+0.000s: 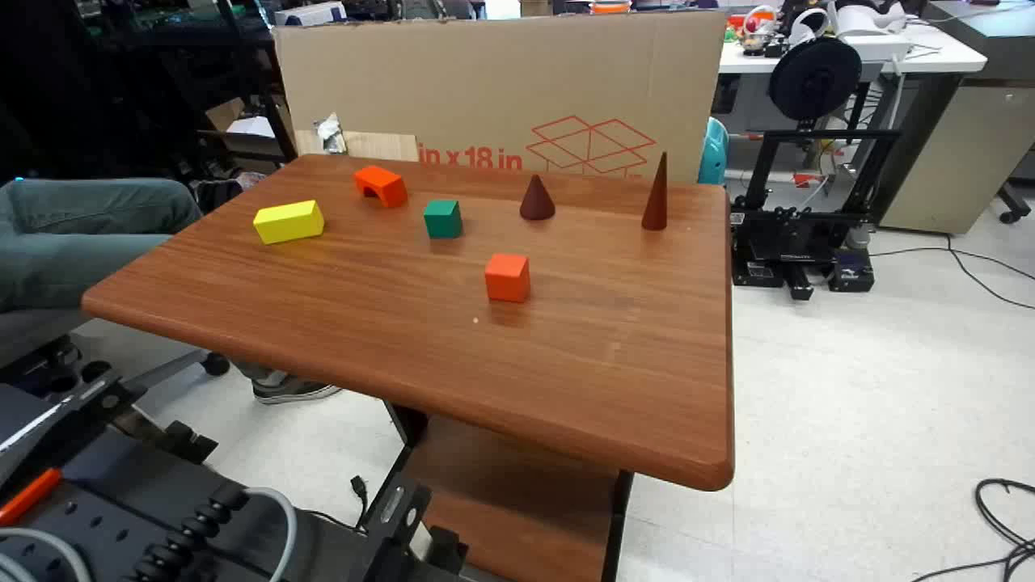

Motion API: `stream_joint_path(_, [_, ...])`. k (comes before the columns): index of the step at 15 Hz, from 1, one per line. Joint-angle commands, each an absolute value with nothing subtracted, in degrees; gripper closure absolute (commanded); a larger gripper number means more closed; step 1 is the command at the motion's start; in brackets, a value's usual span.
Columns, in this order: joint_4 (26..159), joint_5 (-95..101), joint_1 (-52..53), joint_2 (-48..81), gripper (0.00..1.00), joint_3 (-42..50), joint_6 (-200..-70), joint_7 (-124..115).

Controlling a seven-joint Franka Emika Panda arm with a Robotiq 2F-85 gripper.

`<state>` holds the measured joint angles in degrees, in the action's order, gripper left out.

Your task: Move the orange rectangular block forward

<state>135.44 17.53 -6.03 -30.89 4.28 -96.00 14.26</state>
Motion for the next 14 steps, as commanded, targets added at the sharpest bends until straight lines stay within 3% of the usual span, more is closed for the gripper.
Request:
stream_joint_path(1, [135.3,17.9,-4.9,-30.9,0.0,5.2,-95.7,13.8])
stream_joint_path(11, [135.3,17.9,-4.9,-30.9,0.0,5.2,-95.7,13.8])
stream_joint_path(14, [133.4,18.2,-3.2,-24.3,0.0,1.8,-95.3,10.0])
